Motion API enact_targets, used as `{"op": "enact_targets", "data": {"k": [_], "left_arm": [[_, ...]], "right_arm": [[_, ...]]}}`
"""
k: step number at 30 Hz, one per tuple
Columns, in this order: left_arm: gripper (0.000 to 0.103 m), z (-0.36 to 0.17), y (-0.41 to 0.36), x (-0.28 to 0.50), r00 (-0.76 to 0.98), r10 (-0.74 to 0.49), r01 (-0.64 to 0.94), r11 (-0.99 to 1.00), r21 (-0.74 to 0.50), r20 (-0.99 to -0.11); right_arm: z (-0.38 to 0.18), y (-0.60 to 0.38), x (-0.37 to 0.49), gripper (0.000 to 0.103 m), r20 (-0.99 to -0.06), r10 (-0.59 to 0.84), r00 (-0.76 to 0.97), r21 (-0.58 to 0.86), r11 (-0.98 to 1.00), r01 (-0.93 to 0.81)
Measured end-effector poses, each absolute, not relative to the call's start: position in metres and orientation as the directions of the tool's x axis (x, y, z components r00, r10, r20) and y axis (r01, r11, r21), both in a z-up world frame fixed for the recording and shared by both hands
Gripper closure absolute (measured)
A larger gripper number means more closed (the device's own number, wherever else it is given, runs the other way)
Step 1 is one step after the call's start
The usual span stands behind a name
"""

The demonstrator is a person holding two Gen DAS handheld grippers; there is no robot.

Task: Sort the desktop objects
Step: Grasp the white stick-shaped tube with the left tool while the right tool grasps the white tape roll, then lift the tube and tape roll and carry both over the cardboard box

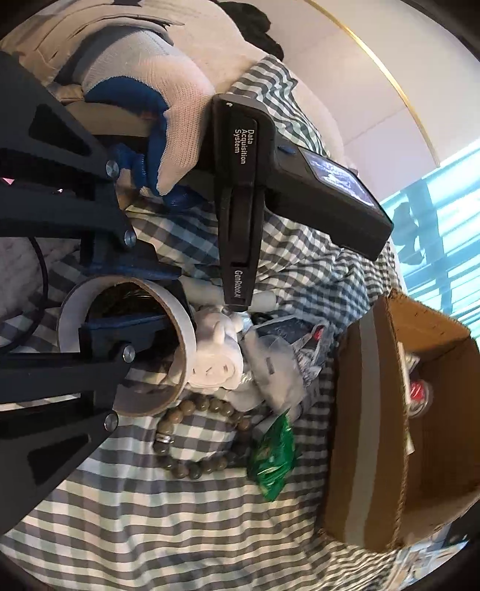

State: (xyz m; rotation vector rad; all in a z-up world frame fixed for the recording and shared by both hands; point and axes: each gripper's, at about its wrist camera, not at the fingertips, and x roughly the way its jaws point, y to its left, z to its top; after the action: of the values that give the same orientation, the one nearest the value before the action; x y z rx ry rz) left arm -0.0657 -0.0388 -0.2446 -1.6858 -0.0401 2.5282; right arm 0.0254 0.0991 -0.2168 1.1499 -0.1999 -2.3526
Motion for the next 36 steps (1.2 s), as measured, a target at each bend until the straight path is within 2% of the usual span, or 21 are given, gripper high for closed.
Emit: {"op": "enact_targets", "data": {"k": [3,7,17,18,23,27,33,35,36], "left_arm": [[0.093,-0.241,-0.046,-0.064,-0.383,0.106,-0.064,-0.994,-0.088,-0.918],[0.096,-0.235,-0.059,-0.060,-0.394,0.119,-0.059,-0.993,-0.104,-0.912],[0.098,-0.206,-0.092,-0.042,-0.442,0.129,-0.060,-0.992,-0.114,-0.888],[0.103,-0.200,-0.094,-0.040,-0.456,0.127,-0.061,-0.992,-0.112,-0.881],[0.103,-0.161,-0.105,-0.038,-0.526,0.129,-0.061,-0.992,-0.114,-0.841],[0.103,-0.143,-0.085,-0.042,-0.568,0.143,-0.063,-0.989,-0.131,-0.811],[0.102,-0.138,-0.045,-0.050,-0.590,0.163,-0.082,-0.987,-0.142,-0.791],[0.100,-0.148,-0.041,-0.054,-0.559,0.157,-0.083,-0.988,-0.133,-0.814],[0.095,-0.155,-0.041,-0.055,-0.546,0.149,-0.069,-0.989,-0.133,-0.824]], "right_arm": [[-0.213,0.104,0.028,0.099,-0.683,-0.494,-0.538,0.335,-0.867,0.370],[-0.204,0.103,0.034,0.100,-0.664,-0.468,-0.583,0.289,-0.880,0.378],[-0.179,0.106,0.052,0.100,-0.594,-0.376,-0.711,0.140,-0.919,0.368],[-0.175,0.106,0.052,0.100,-0.584,-0.366,-0.725,0.125,-0.923,0.365],[-0.158,0.107,0.061,0.100,-0.526,-0.316,-0.790,0.043,-0.937,0.346],[-0.144,0.111,0.069,0.100,-0.471,-0.279,-0.837,-0.011,-0.947,0.322],[-0.133,0.118,0.073,0.100,-0.418,-0.253,-0.872,-0.048,-0.953,0.299],[-0.131,0.119,0.072,0.100,-0.412,-0.246,-0.878,-0.056,-0.954,0.294],[-0.129,0.120,0.071,0.100,-0.407,-0.241,-0.881,-0.061,-0.955,0.289]]}}
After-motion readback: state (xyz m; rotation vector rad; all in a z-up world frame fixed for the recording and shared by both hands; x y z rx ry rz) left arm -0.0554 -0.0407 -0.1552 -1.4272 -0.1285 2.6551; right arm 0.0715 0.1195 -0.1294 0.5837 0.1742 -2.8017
